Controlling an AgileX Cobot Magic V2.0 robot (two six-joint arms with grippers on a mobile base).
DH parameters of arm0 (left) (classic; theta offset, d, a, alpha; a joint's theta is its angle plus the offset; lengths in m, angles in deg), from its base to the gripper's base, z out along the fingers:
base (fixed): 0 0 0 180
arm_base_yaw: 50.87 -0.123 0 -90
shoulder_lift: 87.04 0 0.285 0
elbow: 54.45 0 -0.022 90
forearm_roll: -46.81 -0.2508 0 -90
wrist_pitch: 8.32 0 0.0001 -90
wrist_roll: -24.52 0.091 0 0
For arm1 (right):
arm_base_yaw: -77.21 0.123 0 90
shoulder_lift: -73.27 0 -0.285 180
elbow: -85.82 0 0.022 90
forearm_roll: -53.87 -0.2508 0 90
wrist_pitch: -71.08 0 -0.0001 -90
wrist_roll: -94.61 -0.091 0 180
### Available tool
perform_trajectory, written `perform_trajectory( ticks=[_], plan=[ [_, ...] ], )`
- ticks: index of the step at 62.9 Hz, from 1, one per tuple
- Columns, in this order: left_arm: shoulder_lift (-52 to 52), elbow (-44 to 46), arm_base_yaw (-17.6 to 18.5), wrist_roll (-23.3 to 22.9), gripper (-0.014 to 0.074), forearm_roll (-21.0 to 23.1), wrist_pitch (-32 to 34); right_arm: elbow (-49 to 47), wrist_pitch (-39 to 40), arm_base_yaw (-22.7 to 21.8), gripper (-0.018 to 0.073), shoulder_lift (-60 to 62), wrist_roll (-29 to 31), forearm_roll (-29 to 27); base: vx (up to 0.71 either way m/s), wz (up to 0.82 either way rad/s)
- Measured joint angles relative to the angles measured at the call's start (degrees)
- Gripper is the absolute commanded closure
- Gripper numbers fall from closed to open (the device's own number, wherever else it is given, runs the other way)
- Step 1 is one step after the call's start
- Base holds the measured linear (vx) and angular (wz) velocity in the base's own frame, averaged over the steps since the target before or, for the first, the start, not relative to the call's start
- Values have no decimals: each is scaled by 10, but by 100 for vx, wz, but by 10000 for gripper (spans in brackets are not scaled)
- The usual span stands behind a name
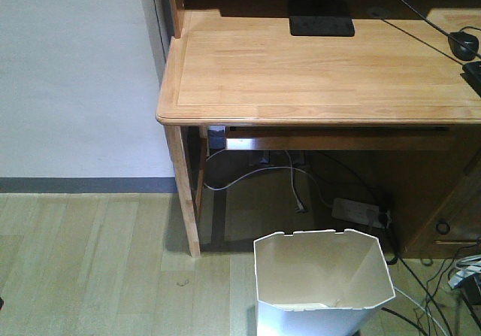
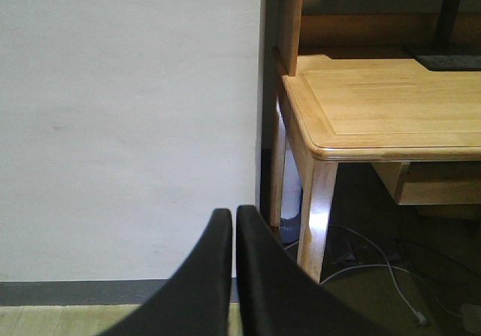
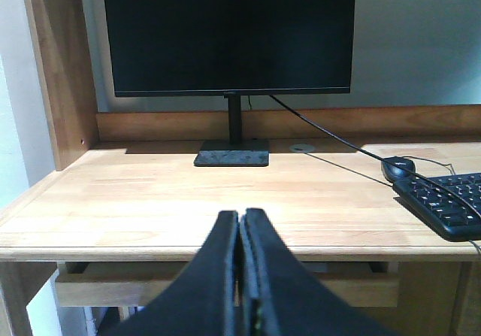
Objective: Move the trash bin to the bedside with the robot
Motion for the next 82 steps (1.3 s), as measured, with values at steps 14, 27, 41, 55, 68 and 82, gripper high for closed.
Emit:
perform_trajectory(
  ticks=[14, 27, 41, 55, 68, 82],
  plan=[
    [0, 0, 0, 0, 603, 0, 0, 0, 0, 0, 568, 0, 0, 0, 0, 0],
    [0, 0, 0, 0, 603, 0, 0, 0, 0, 0, 568, 0, 0, 0, 0, 0],
    [0, 0, 0, 0, 603, 0, 0, 0, 0, 0, 568, 0, 0, 0, 0, 0],
    [0, 0, 0, 0, 603, 0, 0, 0, 0, 0, 568, 0, 0, 0, 0, 0],
    [0, 0, 0, 0, 603, 0, 0, 0, 33, 0, 568, 0, 7, 0, 0, 0],
    [0, 0, 0, 0, 603, 0, 0, 0, 110, 0, 568, 0, 10, 0, 0, 0]
  ],
)
